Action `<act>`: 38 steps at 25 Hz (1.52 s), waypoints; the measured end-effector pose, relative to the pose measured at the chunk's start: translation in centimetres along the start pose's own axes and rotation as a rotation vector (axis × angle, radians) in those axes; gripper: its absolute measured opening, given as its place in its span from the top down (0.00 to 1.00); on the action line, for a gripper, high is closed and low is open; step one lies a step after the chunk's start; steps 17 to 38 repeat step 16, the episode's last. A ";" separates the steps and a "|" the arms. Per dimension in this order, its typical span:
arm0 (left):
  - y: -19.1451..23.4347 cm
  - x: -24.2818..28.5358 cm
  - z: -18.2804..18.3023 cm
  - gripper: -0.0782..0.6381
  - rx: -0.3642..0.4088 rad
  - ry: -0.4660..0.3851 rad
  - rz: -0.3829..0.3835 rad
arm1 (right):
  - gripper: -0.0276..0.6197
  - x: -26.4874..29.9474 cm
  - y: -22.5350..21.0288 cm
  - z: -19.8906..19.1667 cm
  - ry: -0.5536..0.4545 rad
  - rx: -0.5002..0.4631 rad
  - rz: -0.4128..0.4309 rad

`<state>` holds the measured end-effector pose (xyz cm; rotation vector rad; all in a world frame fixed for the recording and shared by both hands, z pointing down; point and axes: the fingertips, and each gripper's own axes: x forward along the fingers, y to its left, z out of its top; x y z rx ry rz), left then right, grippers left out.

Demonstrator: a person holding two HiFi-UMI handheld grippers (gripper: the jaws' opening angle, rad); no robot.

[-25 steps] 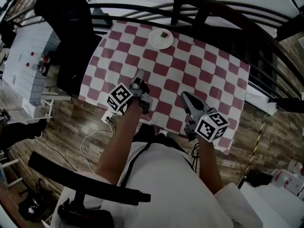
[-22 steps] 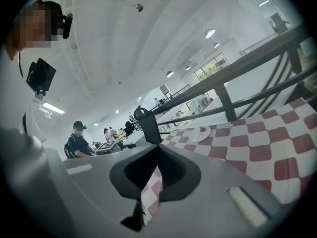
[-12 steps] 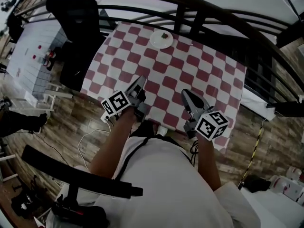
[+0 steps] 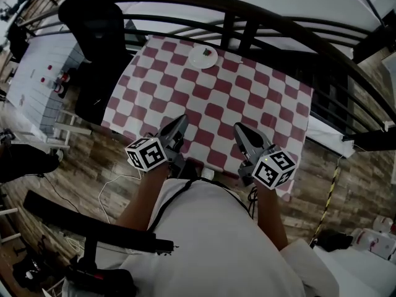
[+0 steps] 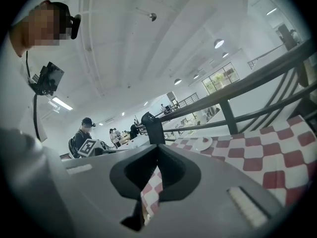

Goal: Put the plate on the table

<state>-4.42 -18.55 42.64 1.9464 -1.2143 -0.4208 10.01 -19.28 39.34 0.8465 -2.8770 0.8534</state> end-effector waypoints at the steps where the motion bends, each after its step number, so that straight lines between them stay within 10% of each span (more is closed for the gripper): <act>1: -0.2 0.0 -0.1 0.88 0.000 0.003 -0.008 | 0.95 0.0 0.0 0.2 -0.004 -0.002 0.000; 38: -0.5 1.0 0.1 0.88 0.004 0.028 -0.033 | 0.95 0.7 0.0 0.8 0.010 -0.039 0.004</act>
